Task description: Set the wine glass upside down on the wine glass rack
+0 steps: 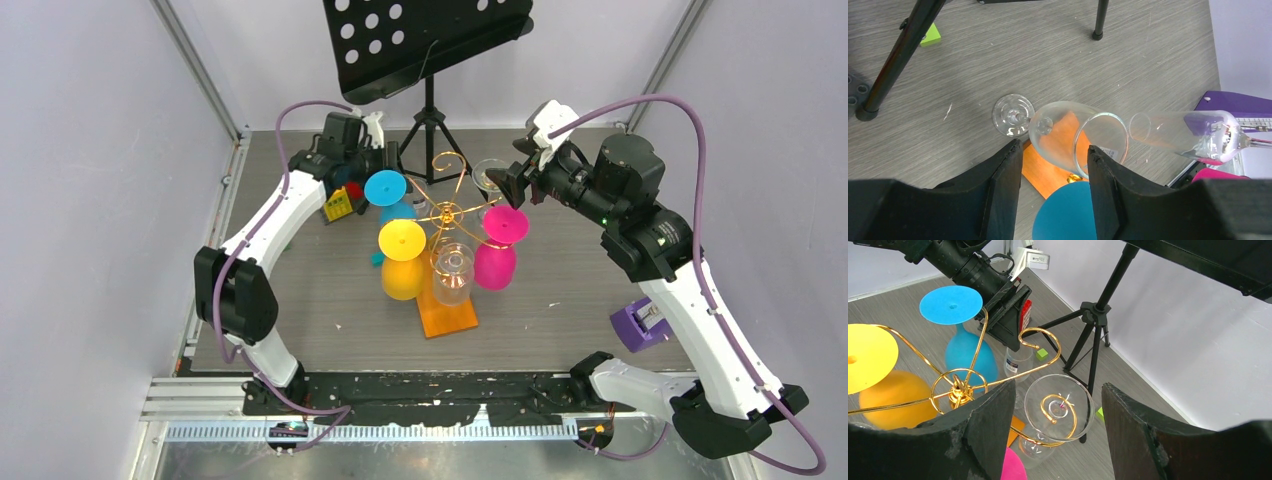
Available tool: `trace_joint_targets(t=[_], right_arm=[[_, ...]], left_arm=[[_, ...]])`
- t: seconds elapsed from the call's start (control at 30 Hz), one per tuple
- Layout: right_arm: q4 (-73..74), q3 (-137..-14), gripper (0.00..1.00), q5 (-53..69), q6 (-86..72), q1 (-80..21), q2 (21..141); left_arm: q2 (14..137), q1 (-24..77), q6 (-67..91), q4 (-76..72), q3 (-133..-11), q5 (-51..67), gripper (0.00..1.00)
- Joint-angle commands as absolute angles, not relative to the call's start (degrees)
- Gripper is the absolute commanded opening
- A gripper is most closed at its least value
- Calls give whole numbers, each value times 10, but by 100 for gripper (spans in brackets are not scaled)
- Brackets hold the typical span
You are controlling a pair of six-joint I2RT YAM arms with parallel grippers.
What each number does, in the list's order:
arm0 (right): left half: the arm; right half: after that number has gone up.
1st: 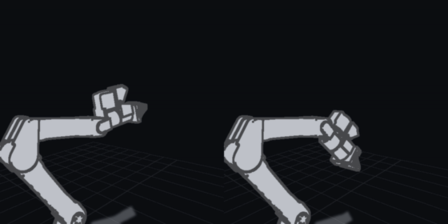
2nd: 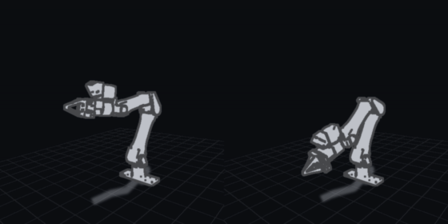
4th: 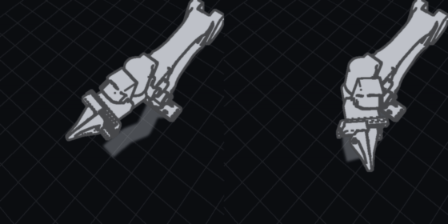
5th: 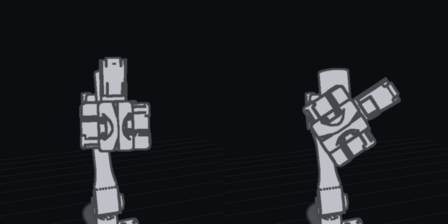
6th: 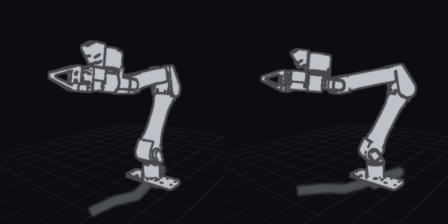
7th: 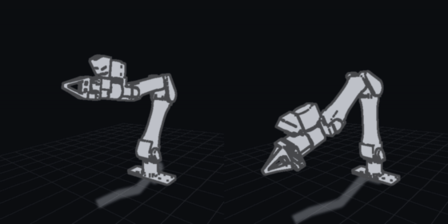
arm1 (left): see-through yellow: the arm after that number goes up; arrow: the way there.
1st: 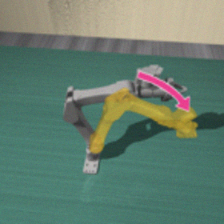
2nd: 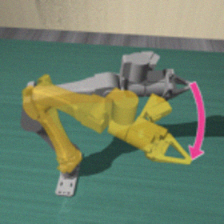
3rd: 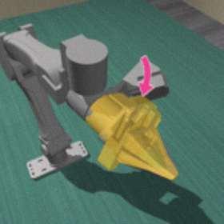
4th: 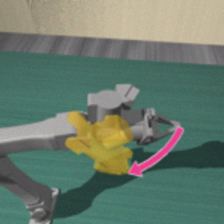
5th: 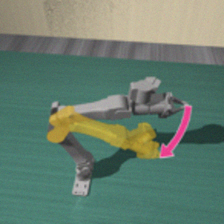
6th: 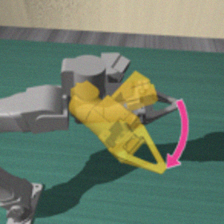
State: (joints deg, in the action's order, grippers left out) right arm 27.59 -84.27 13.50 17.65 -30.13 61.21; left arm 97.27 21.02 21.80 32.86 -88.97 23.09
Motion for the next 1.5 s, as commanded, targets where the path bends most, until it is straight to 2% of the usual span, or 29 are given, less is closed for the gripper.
trace_joint_targets(t=[0.0,0.43,0.7,1.1,1.47], right_arm=[[262,-845,69,142,179,-301,607],[261,-843,69,147,181,-300,606],[259,-840,69,147,179,-301,605],[254,-839,69,155,176,-301,607],[252,-833,69,157,178,-301,606]], left_arm=[[973,212,194,355,-906,203,49],[963,211,184,375,-892,157,45],[950,205,183,375,-876,145,39],[935,200,180,380,-870,136,19],[905,184,171,406,-858,112,18]])
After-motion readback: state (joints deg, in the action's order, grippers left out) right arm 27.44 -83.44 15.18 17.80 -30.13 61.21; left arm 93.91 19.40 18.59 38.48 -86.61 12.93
